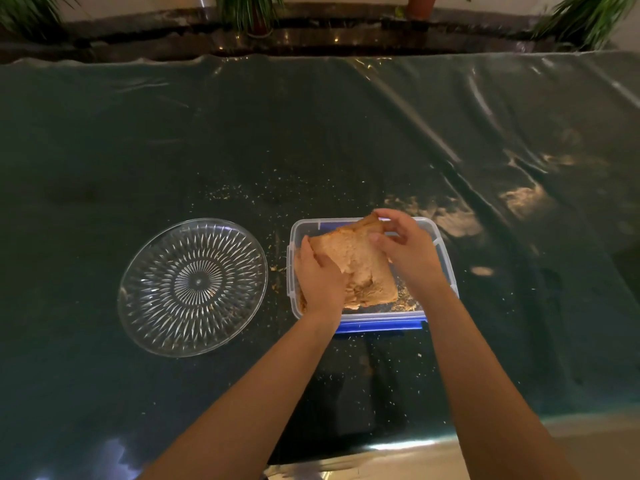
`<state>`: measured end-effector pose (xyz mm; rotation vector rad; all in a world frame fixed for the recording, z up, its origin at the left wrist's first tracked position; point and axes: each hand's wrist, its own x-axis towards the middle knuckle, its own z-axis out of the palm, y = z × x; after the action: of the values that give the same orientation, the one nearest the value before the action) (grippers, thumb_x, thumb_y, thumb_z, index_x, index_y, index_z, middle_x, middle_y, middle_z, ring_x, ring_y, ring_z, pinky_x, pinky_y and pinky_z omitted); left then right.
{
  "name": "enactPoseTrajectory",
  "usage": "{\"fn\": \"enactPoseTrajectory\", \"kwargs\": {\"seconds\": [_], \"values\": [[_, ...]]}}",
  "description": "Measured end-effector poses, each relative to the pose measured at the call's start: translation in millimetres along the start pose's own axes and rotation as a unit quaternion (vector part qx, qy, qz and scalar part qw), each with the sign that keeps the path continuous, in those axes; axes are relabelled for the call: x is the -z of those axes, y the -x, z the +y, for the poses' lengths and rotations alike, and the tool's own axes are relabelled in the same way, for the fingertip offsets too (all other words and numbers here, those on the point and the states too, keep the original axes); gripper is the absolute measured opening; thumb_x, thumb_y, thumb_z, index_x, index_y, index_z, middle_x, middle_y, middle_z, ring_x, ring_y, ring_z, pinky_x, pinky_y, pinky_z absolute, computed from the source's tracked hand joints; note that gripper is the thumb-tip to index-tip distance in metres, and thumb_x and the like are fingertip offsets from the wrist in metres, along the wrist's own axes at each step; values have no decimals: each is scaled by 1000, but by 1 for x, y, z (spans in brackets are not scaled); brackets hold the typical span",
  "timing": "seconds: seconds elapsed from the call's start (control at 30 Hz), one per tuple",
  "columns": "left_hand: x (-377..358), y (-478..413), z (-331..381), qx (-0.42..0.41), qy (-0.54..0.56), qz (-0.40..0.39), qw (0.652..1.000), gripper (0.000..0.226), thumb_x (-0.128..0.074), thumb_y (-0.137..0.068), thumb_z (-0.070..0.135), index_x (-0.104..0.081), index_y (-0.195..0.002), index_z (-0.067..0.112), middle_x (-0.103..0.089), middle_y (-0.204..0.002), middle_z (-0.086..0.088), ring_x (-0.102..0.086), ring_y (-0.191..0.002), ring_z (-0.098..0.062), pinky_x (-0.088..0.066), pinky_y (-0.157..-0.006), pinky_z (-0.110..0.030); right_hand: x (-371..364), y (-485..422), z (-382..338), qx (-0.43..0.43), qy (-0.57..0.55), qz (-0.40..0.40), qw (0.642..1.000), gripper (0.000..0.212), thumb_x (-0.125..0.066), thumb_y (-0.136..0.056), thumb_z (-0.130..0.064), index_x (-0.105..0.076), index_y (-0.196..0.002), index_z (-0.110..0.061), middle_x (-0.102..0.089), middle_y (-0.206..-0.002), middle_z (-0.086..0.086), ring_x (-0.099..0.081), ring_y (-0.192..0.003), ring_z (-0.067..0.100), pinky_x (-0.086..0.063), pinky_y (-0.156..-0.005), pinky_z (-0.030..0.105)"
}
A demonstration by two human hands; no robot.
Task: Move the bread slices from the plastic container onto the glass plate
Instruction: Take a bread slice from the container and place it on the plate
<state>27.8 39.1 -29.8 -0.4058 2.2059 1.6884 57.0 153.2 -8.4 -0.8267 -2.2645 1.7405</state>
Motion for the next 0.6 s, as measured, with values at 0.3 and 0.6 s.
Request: {"fn": "enactPoseTrajectory", "kwargs": {"seconds": [0.3,0.6], "values": [[40,-8,27,-14,213,-125,969,29,-45,-98,26,-59,-121,16,-67,-116,-3,-67,-102,-17,-59,-78,-27,-4,3,-57,50,-59,-17,997,36,-61,-85,-8,-60,-116,-25,-63,-108,1,-61,-107,21,-56,-85,35],[118,-28,41,-11,176,-4,984,40,-54,-93,26,-54,-133,18,-60,-126,3,-58,-118,-21,-51,-98,-45,-82,1,-70,17,-34,-23,999,40,-62,-86,-14,-55,-125,-18,-62,-123,4,-57,-113,17,-50,-99,43]]}}
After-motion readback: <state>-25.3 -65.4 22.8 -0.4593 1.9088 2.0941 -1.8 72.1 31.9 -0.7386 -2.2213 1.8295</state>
